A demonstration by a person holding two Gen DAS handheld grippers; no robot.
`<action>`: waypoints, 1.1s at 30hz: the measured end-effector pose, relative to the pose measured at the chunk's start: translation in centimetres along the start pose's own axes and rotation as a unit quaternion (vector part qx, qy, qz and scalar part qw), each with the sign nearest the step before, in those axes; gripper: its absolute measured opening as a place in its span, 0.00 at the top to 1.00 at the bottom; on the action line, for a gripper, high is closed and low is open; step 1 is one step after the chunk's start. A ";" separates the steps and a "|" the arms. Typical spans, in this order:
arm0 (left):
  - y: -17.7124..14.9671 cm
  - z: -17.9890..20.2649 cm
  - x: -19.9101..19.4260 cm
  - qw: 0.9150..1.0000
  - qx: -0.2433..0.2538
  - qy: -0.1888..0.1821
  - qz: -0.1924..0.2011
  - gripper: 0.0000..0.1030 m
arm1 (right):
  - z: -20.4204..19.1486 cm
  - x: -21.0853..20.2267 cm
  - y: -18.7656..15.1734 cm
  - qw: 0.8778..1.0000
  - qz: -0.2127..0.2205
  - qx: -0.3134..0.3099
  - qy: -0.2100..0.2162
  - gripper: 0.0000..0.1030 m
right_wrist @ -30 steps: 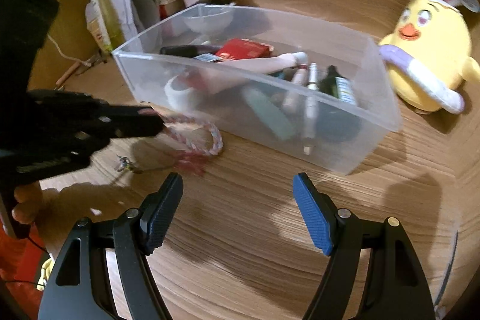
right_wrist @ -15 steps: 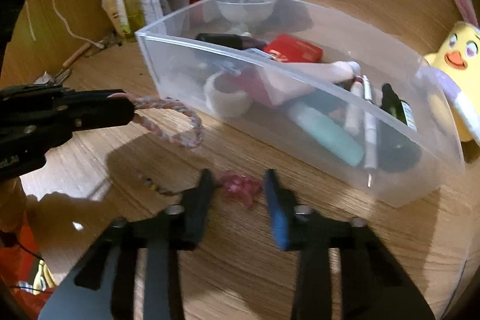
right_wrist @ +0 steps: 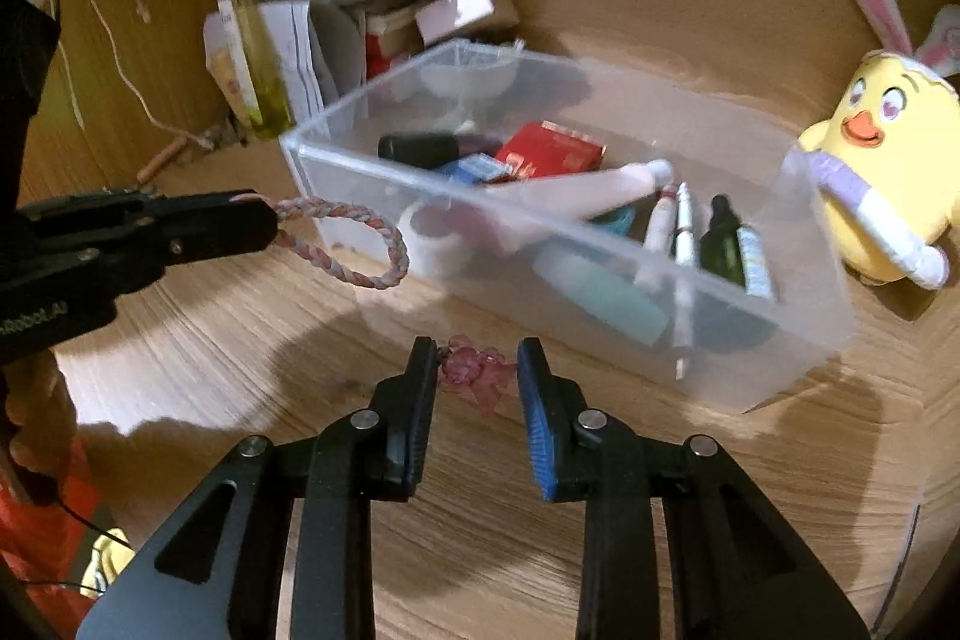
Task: Organize objects
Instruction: 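Carry the pink cord and pink clip over the clear box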
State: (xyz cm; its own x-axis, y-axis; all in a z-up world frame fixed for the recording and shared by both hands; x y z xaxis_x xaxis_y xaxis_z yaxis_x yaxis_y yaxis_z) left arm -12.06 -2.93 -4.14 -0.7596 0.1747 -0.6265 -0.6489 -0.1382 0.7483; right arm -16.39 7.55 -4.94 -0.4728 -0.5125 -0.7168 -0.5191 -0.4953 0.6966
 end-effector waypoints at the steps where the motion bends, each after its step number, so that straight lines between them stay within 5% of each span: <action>1: 0.2 0.2 -0.1 1.000 0.001 0.000 0.003 0.89 | 0.1 -0.5 0.1 1.000 0.005 0.000 -0.001 0.76; 33: 6.9 1.5 -1.7 0.997 0.006 0.015 0.072 0.89 | 3.8 -9.0 6.9 0.988 0.149 0.020 -0.032 0.76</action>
State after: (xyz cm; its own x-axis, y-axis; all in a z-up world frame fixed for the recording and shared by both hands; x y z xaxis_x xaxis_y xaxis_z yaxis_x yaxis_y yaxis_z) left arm -15.16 -2.73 2.41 -0.8463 0.1247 -0.5179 -0.5320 -0.1483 0.8337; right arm -18.44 11.39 6.22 -0.6516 -0.5859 -0.4819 -0.3776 -0.3004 0.8759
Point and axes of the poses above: each gripper's, at about its wrist camera, not at the fingertips, and x roughly the way its jaws point, z to its right, y to its top, the point moved 6 cm from there along x, roughly the way its jaws point, and after that the axes turned 1 degree about z, right-handed, at the moved point
